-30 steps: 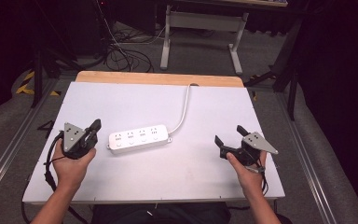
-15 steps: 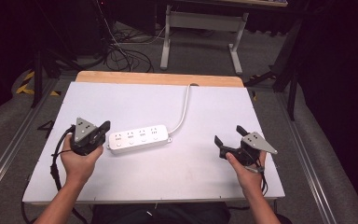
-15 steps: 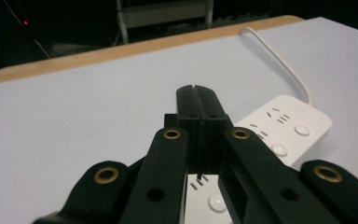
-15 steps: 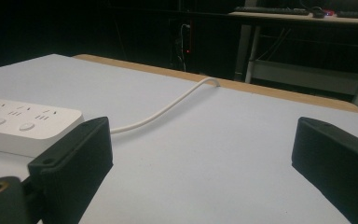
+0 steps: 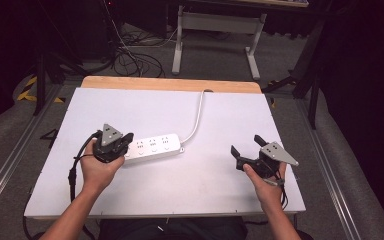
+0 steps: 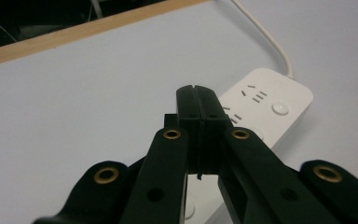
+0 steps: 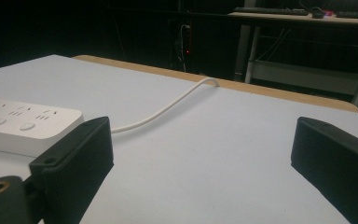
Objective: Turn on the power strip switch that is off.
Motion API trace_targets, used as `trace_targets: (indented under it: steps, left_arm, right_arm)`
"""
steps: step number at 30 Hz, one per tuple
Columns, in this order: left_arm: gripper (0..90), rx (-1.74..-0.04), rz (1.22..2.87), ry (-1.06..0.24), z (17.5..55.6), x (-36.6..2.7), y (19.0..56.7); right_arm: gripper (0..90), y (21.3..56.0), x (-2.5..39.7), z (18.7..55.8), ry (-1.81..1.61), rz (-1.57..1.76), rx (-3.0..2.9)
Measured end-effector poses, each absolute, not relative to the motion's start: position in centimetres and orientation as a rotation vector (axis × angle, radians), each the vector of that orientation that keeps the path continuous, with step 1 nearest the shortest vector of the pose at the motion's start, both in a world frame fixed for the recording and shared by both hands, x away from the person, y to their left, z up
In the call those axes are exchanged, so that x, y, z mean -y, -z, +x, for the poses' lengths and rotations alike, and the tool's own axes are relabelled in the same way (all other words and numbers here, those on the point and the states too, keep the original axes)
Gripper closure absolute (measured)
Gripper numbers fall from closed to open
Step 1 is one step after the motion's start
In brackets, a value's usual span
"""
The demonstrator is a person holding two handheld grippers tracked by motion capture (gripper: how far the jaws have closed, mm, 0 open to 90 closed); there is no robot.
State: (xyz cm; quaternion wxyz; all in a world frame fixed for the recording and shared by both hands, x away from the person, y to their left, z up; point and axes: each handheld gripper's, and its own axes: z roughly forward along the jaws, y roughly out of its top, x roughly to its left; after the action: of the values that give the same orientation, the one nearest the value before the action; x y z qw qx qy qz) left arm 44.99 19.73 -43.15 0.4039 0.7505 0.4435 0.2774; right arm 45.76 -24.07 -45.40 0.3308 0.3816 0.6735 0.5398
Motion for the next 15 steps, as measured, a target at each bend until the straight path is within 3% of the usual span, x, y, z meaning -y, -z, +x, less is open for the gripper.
trace_targets:
  steps: [15]
  left_arm:
    - [90.0,-1.174,2.1,-0.549,47.1,-17.6,44.8]
  right_arm:
    - [6.3,45.4,24.0,45.8,-1.407,0.996,-1.765]
